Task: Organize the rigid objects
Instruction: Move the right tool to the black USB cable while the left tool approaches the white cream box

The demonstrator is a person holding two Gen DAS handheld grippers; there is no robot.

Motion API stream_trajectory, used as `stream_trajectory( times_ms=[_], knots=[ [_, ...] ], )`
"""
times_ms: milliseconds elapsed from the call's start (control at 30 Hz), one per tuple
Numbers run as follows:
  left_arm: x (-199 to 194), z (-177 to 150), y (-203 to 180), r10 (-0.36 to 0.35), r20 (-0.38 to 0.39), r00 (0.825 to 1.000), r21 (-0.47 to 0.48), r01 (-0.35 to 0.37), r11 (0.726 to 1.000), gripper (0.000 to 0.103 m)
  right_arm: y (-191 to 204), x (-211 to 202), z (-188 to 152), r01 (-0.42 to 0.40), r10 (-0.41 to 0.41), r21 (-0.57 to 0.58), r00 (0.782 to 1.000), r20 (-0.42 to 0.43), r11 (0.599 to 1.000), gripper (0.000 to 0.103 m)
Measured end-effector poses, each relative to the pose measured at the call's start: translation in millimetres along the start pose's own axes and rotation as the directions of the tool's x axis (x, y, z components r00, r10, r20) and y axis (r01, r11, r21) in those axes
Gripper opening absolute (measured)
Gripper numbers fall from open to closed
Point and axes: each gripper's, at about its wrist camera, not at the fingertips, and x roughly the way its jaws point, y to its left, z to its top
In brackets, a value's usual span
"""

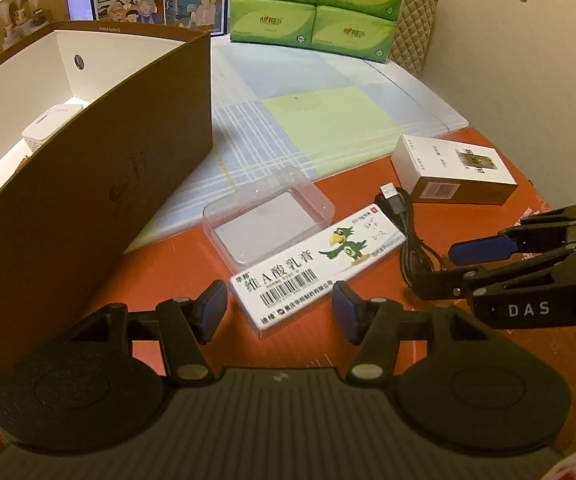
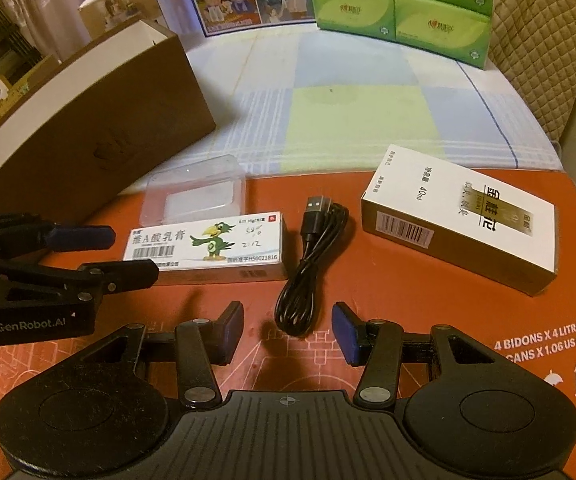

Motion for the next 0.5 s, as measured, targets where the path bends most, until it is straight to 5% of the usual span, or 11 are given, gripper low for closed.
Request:
stream_trajectory(
  times_ms=[200, 400, 500],
  knots=[
    [12.1, 1.4, 8.3, -0.026, -0.003, 1.000, -0.008, 0.026, 1.000, 0.057, 0.7, 10.7, 2.4, 0.015, -0.015, -0.013, 1.000, 0.003, 1.000, 0.044],
    [13.5, -1.4, 7.7, -0.085, 0.011, 0.996, 0.005, 0.085, 0.996, 0.057, 0.7, 14.5, -0.8, 0.023, -0.023, -0.040, 1.000, -0.002, 0.999, 0.021],
    [11.7, -3.7, 3.9, -0.110, 0.012, 0.994, 0.014, 0.110, 0.994, 0.056, -1.9, 12.6, -3.0, 0.025, -0.025, -0.045, 1.000, -0.004, 0.999, 0.020]
  ],
)
